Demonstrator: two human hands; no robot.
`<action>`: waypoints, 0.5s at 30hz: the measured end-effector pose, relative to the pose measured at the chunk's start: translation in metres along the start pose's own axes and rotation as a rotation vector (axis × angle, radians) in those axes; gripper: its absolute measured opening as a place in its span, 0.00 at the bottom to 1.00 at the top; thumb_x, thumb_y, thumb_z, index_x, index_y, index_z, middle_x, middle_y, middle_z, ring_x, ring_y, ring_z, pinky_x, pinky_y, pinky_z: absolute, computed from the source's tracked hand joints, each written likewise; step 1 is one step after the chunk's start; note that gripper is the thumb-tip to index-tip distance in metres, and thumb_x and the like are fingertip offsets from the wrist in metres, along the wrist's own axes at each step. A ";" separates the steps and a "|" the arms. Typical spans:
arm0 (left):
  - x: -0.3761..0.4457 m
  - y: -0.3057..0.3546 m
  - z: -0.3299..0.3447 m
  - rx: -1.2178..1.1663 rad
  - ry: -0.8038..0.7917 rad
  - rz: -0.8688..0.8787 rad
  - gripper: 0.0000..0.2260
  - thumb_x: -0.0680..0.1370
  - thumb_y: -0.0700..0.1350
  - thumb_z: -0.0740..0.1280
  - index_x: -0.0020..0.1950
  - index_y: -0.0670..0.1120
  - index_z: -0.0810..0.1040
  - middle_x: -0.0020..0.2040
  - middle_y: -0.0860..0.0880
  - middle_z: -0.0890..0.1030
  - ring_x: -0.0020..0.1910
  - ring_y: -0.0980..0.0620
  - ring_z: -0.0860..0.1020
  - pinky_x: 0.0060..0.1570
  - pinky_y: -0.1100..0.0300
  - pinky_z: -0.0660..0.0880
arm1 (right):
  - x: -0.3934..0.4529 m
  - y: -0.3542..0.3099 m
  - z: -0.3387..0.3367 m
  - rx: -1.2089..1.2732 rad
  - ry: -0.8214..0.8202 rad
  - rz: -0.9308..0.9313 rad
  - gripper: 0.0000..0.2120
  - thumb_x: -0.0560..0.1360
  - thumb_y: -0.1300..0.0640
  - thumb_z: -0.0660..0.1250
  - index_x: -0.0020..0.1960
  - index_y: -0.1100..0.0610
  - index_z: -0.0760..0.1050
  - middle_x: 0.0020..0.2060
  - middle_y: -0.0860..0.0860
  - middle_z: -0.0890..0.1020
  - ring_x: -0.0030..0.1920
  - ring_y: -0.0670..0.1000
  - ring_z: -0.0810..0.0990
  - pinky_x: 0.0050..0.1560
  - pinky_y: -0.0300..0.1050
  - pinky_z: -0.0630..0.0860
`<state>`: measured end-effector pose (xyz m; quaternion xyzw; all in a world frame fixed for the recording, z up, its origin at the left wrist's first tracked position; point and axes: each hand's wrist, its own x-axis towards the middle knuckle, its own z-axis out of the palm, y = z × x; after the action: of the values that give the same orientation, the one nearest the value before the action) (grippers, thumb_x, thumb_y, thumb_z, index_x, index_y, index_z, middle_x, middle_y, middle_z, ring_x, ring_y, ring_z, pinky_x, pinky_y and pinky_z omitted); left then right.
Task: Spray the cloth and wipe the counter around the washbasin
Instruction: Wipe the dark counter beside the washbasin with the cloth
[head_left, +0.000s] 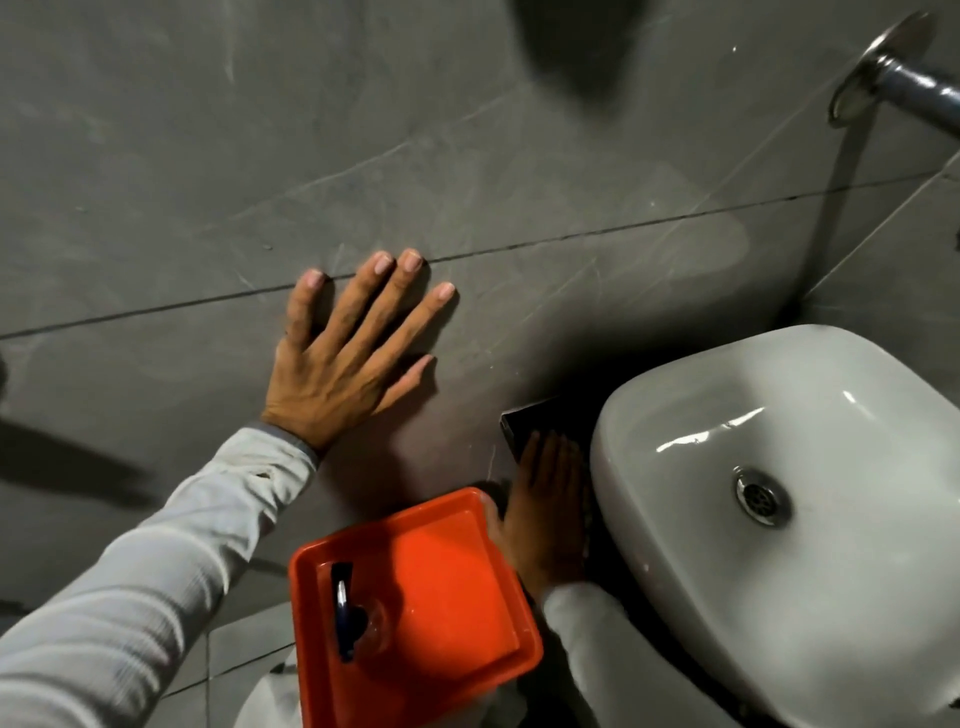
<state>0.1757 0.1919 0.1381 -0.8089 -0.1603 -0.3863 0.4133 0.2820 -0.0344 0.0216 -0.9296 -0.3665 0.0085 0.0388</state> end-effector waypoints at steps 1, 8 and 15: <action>0.002 0.012 -0.018 -0.049 -0.007 -0.020 0.34 0.82 0.66 0.62 0.84 0.53 0.62 0.87 0.43 0.50 0.86 0.44 0.46 0.83 0.40 0.41 | -0.005 0.013 -0.010 0.035 -0.035 0.008 0.48 0.72 0.38 0.70 0.78 0.68 0.59 0.76 0.69 0.65 0.77 0.68 0.64 0.79 0.67 0.60; 0.012 -0.016 -0.001 0.007 -0.008 -0.010 0.34 0.83 0.66 0.60 0.85 0.52 0.61 0.86 0.43 0.52 0.86 0.44 0.45 0.82 0.39 0.38 | 0.011 0.006 -0.023 0.056 -0.060 -0.028 0.47 0.75 0.38 0.66 0.80 0.67 0.53 0.79 0.67 0.59 0.80 0.66 0.57 0.82 0.63 0.54; 0.020 -0.012 -0.034 -0.238 -0.238 -0.080 0.31 0.86 0.58 0.59 0.86 0.49 0.55 0.85 0.38 0.57 0.86 0.40 0.46 0.79 0.31 0.53 | -0.085 0.037 -0.015 -0.024 -0.089 -0.045 0.46 0.73 0.36 0.66 0.78 0.66 0.60 0.76 0.64 0.69 0.75 0.63 0.69 0.74 0.61 0.71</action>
<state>0.1650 0.1705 0.1723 -0.8851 -0.1932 -0.3200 0.2773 0.2462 -0.1203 0.0324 -0.9203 -0.3885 0.0446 0.0115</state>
